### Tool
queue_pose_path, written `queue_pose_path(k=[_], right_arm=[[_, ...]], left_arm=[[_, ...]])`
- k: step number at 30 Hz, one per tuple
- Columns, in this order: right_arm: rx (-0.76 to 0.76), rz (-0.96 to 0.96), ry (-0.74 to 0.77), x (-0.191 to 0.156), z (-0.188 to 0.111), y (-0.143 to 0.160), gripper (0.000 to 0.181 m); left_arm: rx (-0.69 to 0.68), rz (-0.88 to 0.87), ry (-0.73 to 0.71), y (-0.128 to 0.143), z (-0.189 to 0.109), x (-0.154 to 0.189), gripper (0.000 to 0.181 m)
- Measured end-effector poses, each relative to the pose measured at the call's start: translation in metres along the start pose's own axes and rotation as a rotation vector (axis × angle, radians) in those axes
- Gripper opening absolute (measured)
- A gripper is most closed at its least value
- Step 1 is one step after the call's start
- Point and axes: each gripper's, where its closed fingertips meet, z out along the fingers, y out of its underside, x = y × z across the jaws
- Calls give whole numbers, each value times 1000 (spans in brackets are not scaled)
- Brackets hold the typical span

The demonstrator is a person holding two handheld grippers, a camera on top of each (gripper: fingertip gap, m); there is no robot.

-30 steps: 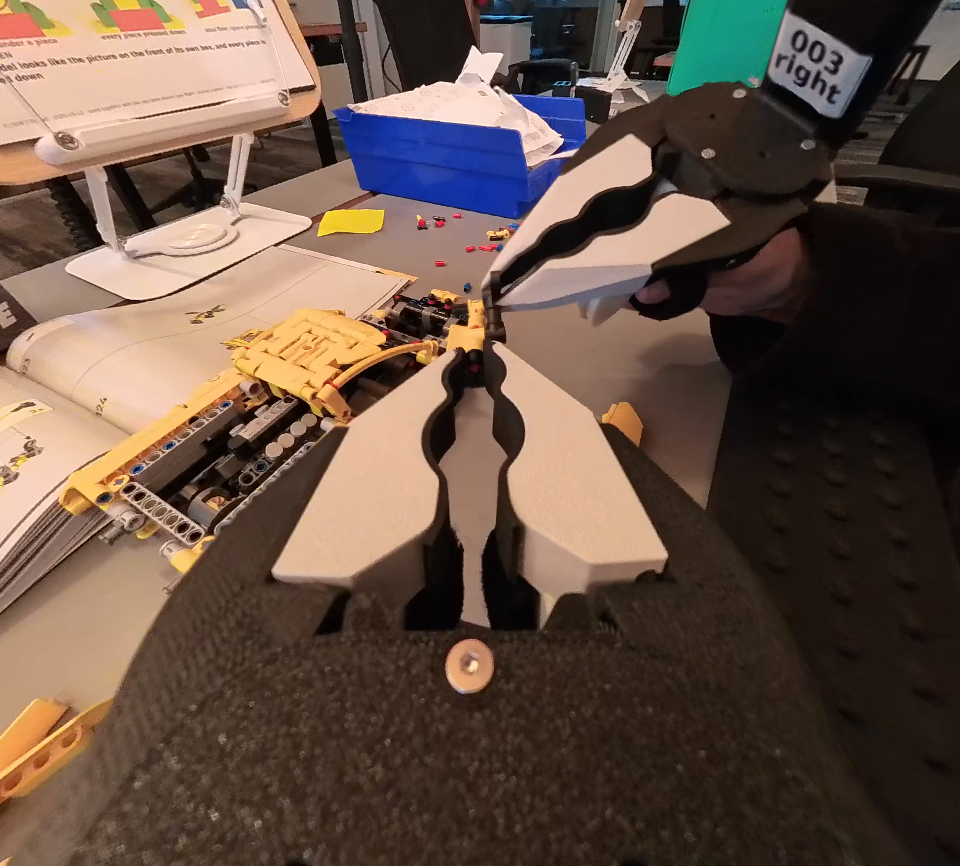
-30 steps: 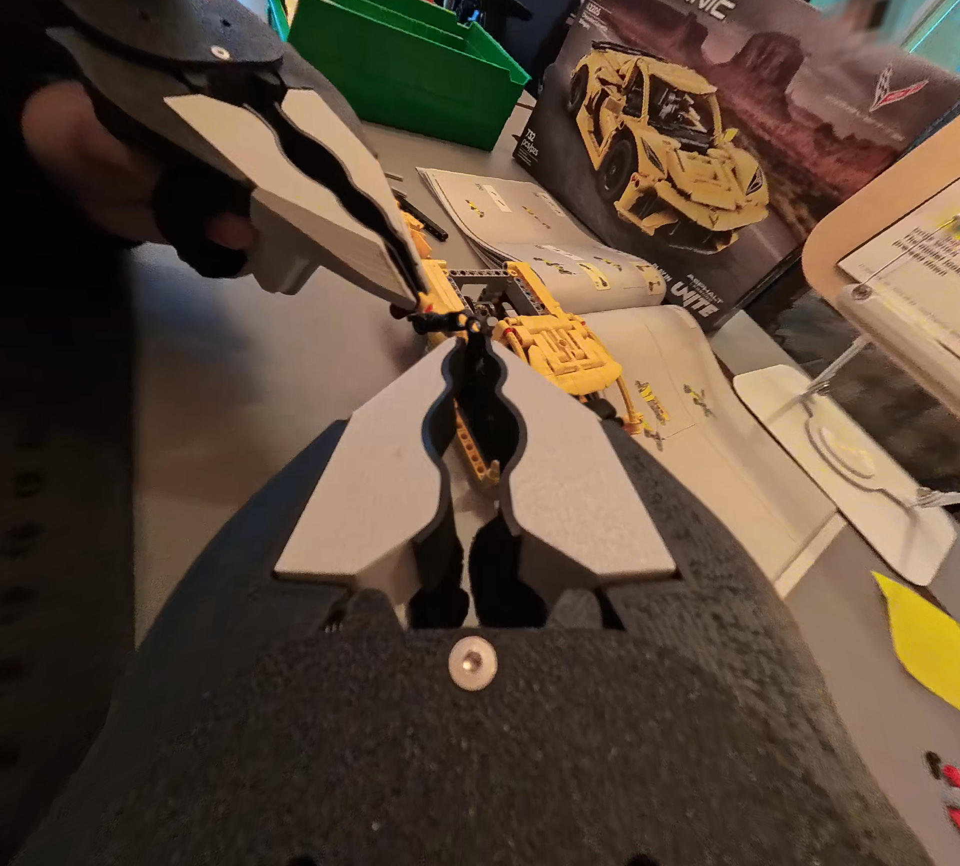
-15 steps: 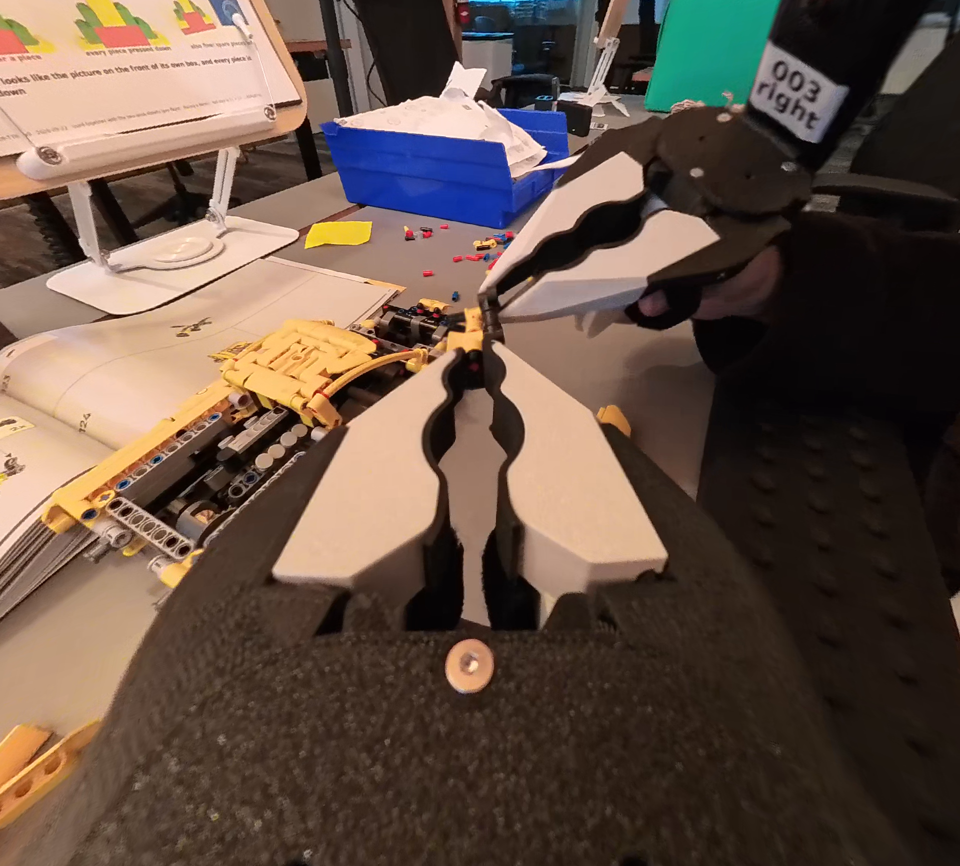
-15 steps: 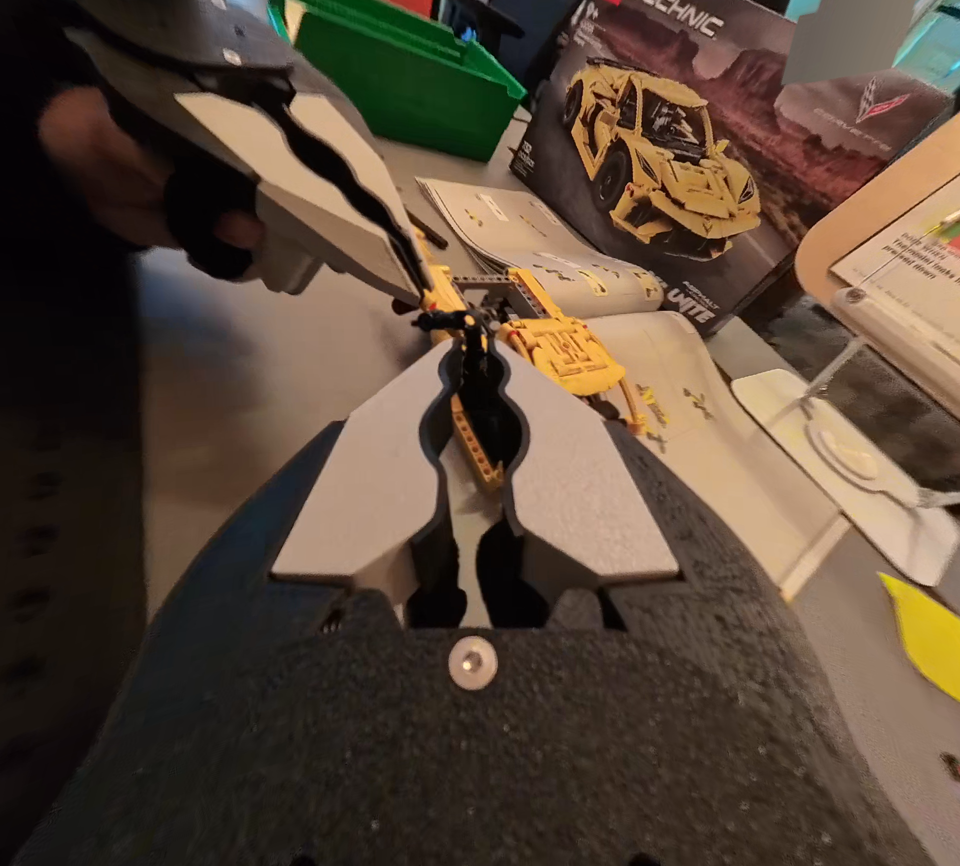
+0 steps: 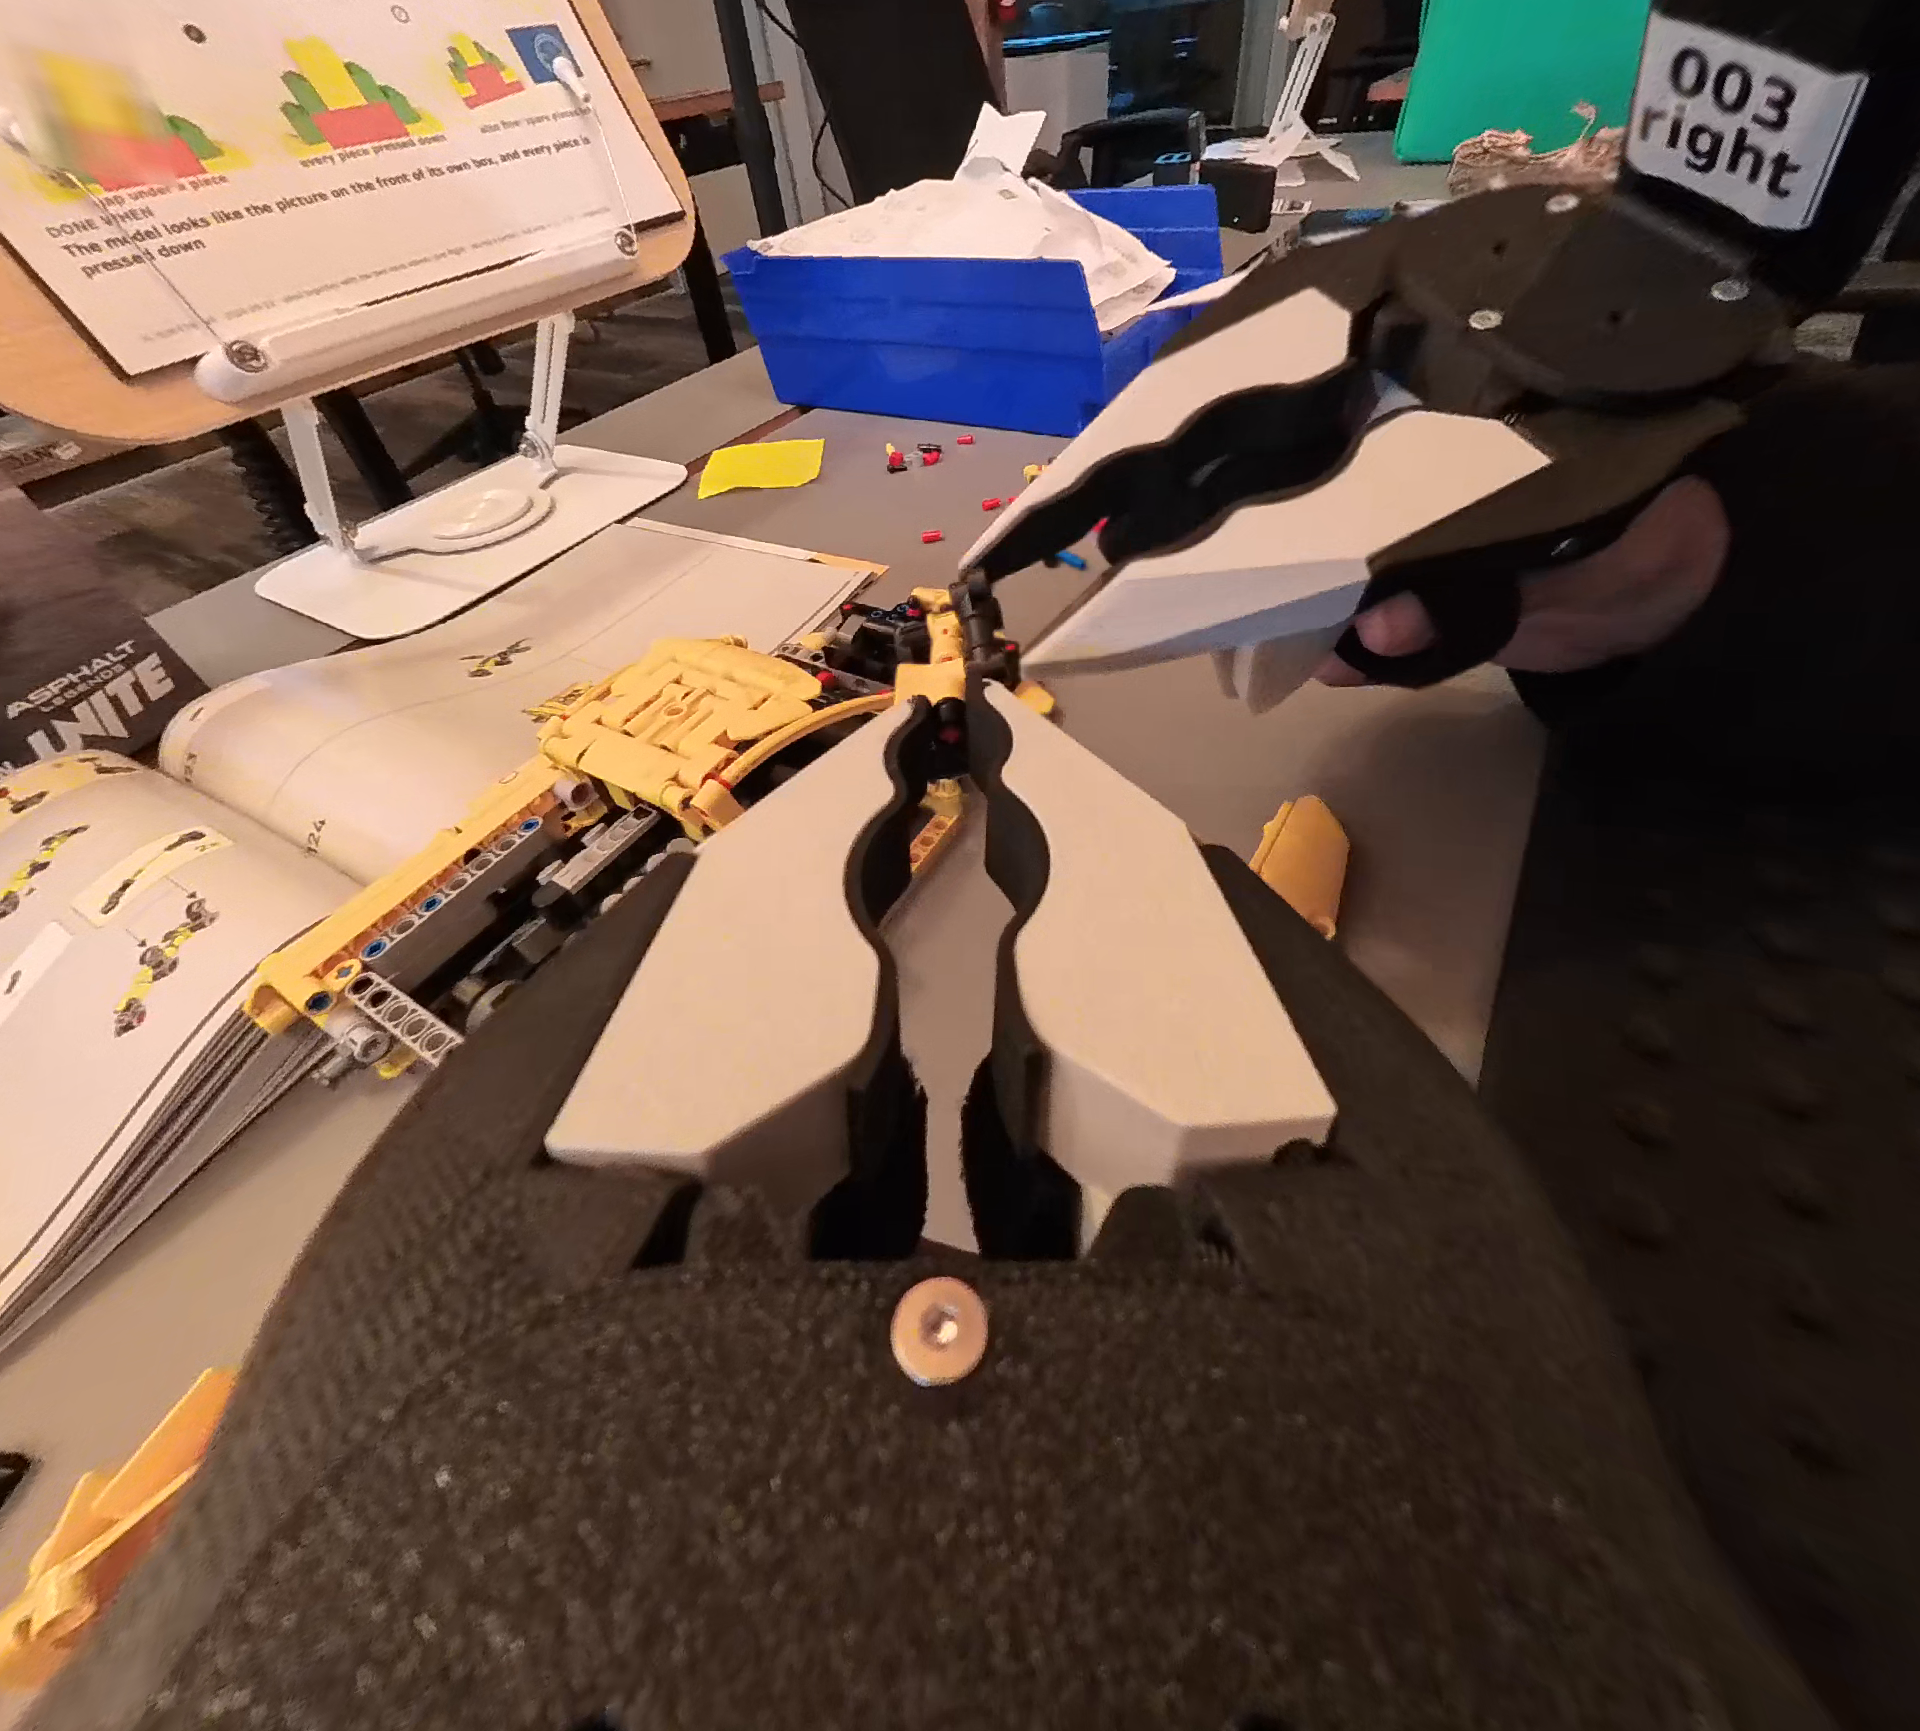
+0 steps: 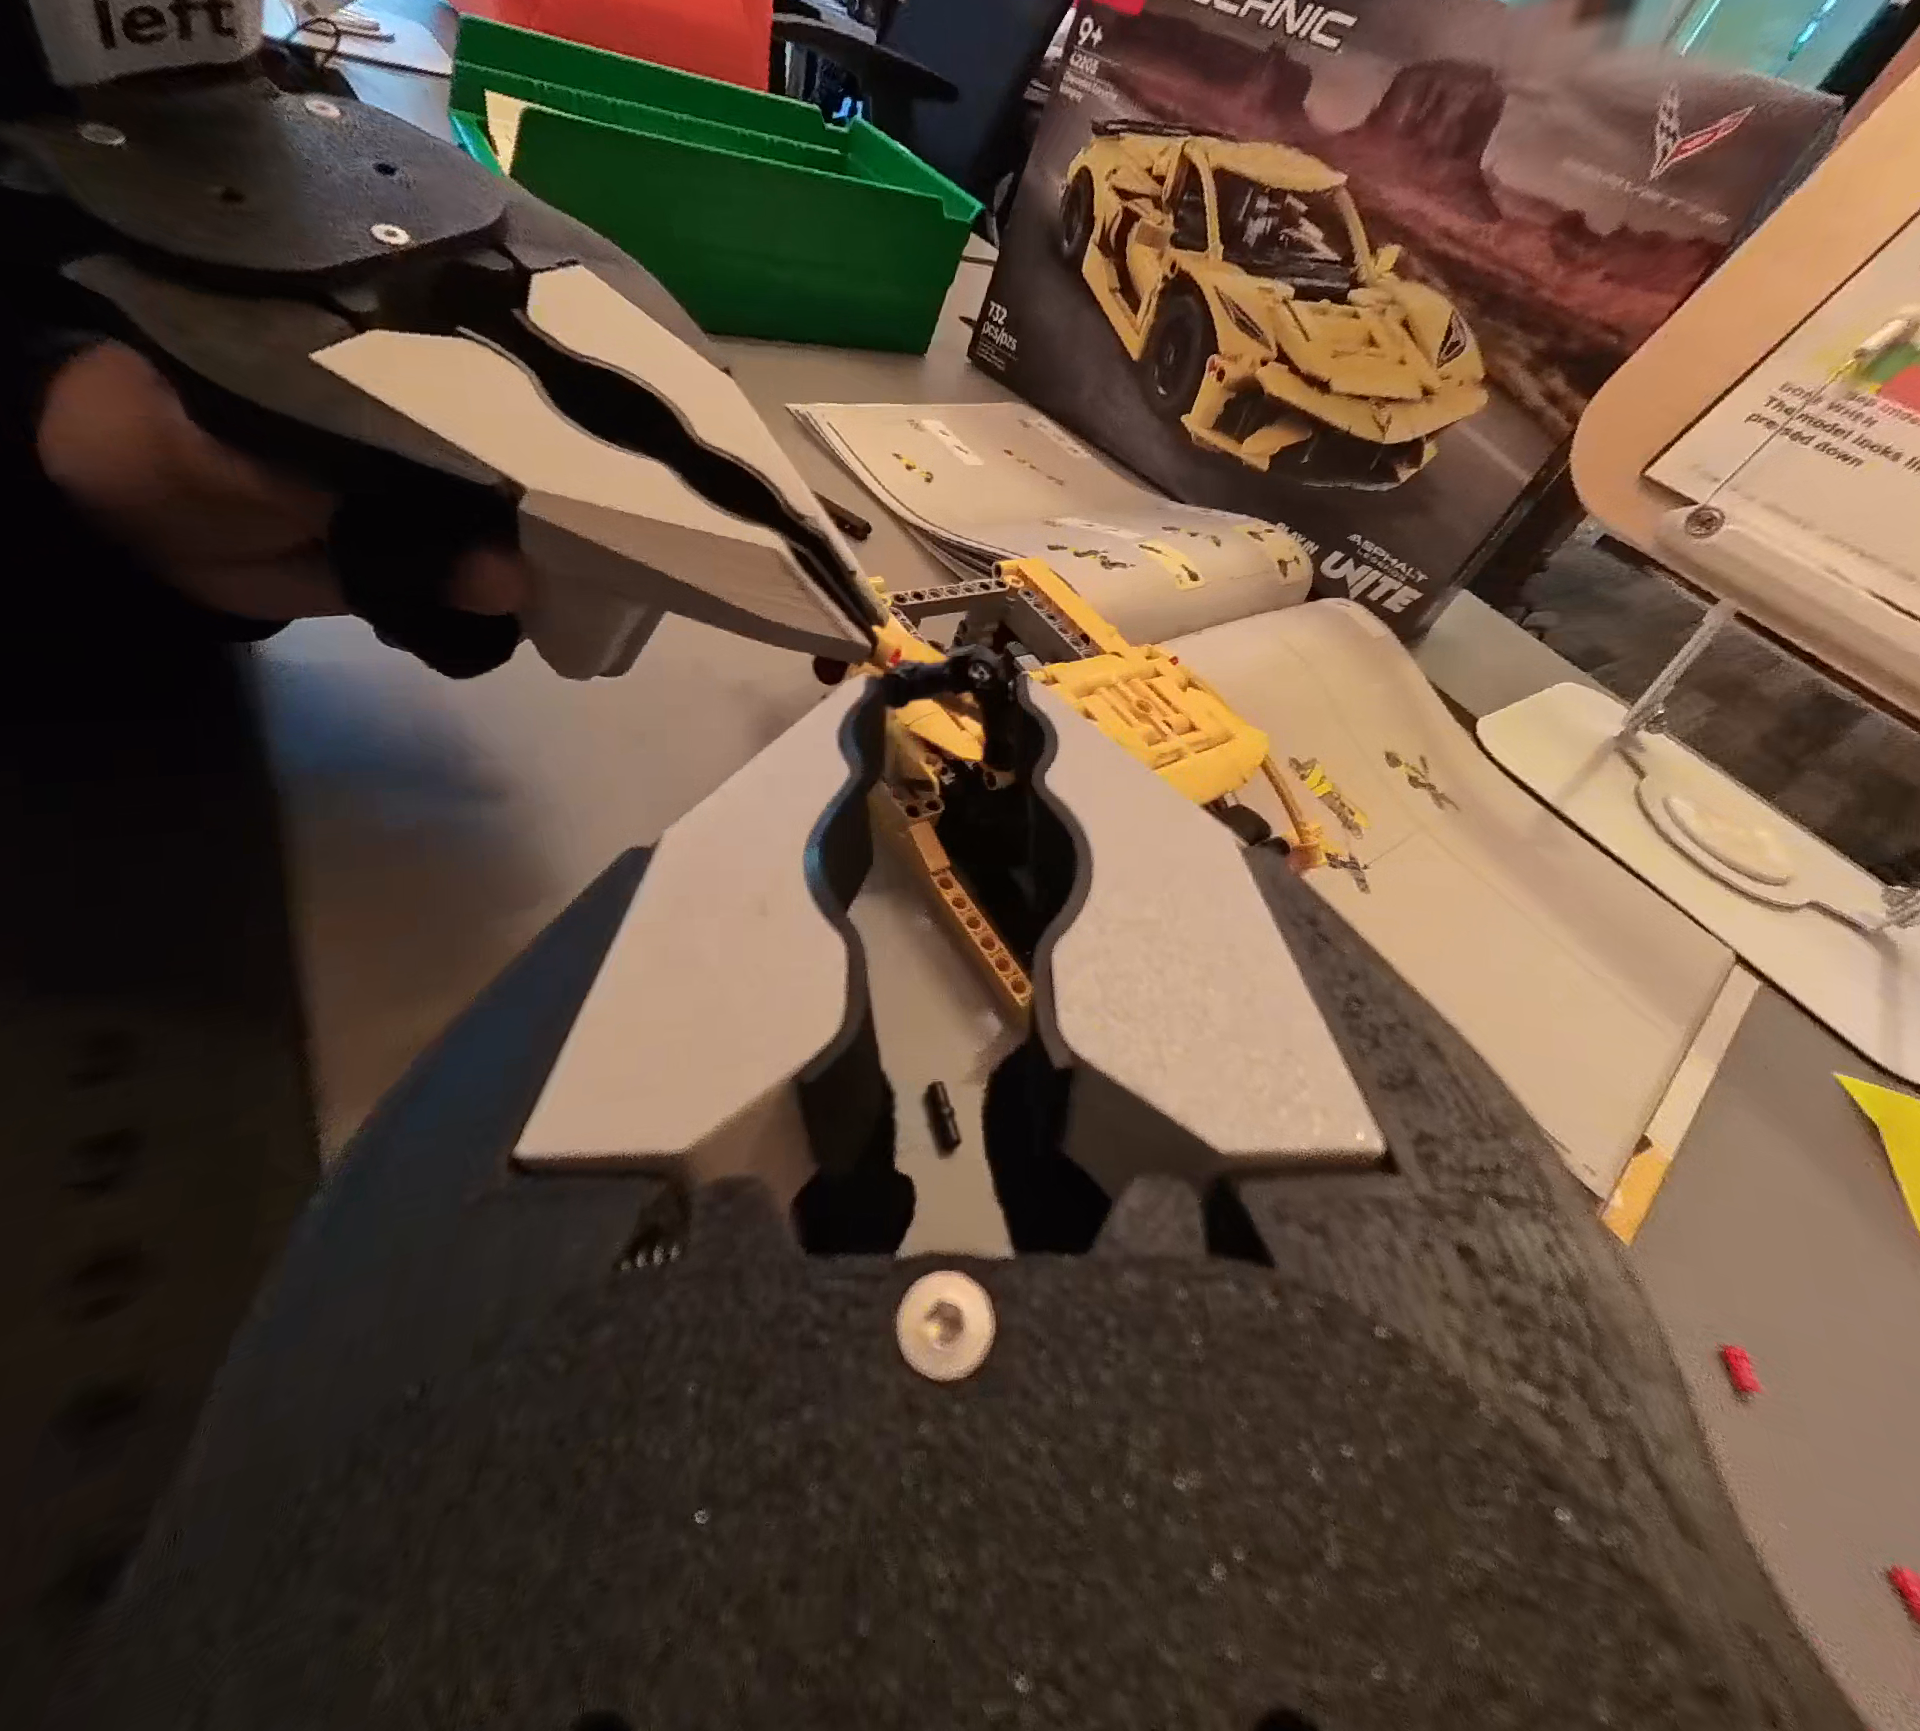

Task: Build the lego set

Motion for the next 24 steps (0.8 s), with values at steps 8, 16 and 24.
queue_pose_path(k=[8, 16, 24], right_arm=[[-15, -51, 16, -2, 1, 2, 25], [-14, -39, 7, -4, 3, 4, 27], [34, -29, -59, -2, -6, 2, 33]], left_arm=[[-8, -36, 11, 2, 0, -1, 6], [-17, -48, 16, 4, 1, -1, 6], [-16, -340, 198, 7, 0, 7, 5]])
